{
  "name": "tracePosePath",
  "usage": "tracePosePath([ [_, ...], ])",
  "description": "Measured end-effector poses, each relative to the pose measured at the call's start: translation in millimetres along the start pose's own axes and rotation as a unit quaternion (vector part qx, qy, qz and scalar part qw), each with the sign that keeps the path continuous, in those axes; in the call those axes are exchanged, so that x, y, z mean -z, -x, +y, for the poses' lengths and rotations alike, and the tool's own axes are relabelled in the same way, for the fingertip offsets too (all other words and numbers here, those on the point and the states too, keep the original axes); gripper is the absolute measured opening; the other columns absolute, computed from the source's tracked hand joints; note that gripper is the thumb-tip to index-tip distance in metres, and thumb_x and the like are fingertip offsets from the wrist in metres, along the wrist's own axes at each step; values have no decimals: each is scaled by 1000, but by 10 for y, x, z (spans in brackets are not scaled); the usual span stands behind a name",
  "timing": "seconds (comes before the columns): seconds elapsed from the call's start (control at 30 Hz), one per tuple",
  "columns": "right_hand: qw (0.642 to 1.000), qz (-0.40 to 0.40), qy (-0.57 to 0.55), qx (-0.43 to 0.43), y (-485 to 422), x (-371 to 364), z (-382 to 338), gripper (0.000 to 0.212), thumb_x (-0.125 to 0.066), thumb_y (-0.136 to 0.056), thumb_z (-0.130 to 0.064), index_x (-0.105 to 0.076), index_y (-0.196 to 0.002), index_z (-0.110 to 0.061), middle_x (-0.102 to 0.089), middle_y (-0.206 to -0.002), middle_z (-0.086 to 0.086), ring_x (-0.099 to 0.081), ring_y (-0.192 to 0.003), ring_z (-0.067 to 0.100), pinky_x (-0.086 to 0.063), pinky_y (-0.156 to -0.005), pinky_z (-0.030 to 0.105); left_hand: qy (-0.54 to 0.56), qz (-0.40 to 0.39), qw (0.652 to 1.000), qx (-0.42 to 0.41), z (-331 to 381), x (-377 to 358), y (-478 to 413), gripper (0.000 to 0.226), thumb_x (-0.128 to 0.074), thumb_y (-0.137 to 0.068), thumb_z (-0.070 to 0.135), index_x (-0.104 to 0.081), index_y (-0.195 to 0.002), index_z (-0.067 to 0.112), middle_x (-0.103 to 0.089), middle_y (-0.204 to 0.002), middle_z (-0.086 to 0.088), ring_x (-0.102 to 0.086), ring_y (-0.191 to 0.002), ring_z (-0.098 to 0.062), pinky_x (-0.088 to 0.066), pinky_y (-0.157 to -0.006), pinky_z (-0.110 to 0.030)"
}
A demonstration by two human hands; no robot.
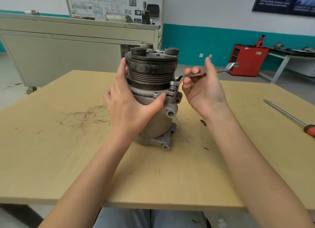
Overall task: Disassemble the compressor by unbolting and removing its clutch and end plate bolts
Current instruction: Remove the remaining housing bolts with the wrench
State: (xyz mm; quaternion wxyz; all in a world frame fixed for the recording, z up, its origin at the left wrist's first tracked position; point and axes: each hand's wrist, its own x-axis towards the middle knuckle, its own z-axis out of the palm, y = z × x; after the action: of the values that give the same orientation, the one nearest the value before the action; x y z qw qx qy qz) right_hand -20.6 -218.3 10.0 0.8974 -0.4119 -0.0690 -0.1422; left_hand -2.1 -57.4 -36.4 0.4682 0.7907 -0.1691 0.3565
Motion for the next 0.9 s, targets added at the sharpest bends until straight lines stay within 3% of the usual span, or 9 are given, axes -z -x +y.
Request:
tracePosePath([
  [0.07,998,-34,-32,30,81,5,-129,52,-23,-99,-36,-50,-63,-8,-62,-64,11,-53,-49,19,-44,-48,19,-1,-1,1000,-1,-5,-4,-1,108,-53,-60,69,-23,-151,18,-50,-139,4,-49,-126,-18,-25,-102,-35],
  [0.17,983,-77,71,150,234,-56,-167,35,-23,-96,-23,-44,-71,-10,-65,-69,12,-54,-54,22,-44,-54,23,-1,-2,1000,-4,-6,-5,3,109,-53,-59,69,-23,-151,18,-50,-139,4,-50,-125,-18,-24,-100,-32],
  [0.33,857,-56,341,382,460,-99,221,28,-27,-98,-24,-50,-83,-17,-64,-83,7,-66,-66,19,-52,-62,29,-2,2,1000,-11,-23,-5,-11,109,-53,-60,70,-24,-150,16,-51,-139,2,-50,-125,-20,-24,-99,-31],
  [0.43,795,-73,392,457,498,-68,315,24,-31,-102,-32,-50,-91,-22,-61,-89,6,-67,-70,22,-55,-63,31,-6,1,1000,-12,-27,-10,-9,109,-54,-60,70,-25,-150,16,-50,-139,2,-50,-126,-20,-25,-100,-33],
  [0.5,787,-66,386,477,488,-53,361,26,-31,-101,-37,-50,-92,-22,-61,-90,7,-66,-70,24,-56,-63,31,-9,0,1000,-12,-28,-10,-10,109,-54,-61,70,-25,-150,16,-50,-140,2,-49,-126,-20,-26,-101,-35],
  [0.63,860,-11,286,423,373,-34,367,33,-28,-101,-21,-51,-78,-16,-67,-76,0,-65,-59,19,-52,-57,25,-8,-4,1000,-10,-41,-5,-12,109,-53,-60,70,-24,-151,17,-49,-141,3,-49,-126,-20,-23,-99,-31],
  [0.77,983,-31,112,145,62,17,97,39,-24,-102,-20,-46,-71,-12,-65,-64,5,-58,-48,18,-47,-50,22,-5,-2,1000,-9,-37,-2,-7,109,-54,-60,70,-24,-151,17,-49,-140,4,-48,-126,-18,-22,-99,-29],
  [0.83,995,-62,73,24,-23,38,27,40,-22,-105,-25,-44,-74,-12,-64,-65,4,-57,-50,14,-48,-51,21,-3,2,1000,-10,-38,-5,-5,109,-54,-60,70,-25,-151,16,-49,-140,4,-49,-126,-19,-23,-99,-30],
  [0.9,998,-56,39,6,-40,43,-3,39,-24,-105,-30,-45,-77,-12,-65,-67,5,-60,-53,13,-50,-52,20,-1,3,1000,-10,-40,-7,-5,109,-54,-60,70,-25,-150,16,-50,-140,4,-49,-126,-19,-24,-99,-32],
])
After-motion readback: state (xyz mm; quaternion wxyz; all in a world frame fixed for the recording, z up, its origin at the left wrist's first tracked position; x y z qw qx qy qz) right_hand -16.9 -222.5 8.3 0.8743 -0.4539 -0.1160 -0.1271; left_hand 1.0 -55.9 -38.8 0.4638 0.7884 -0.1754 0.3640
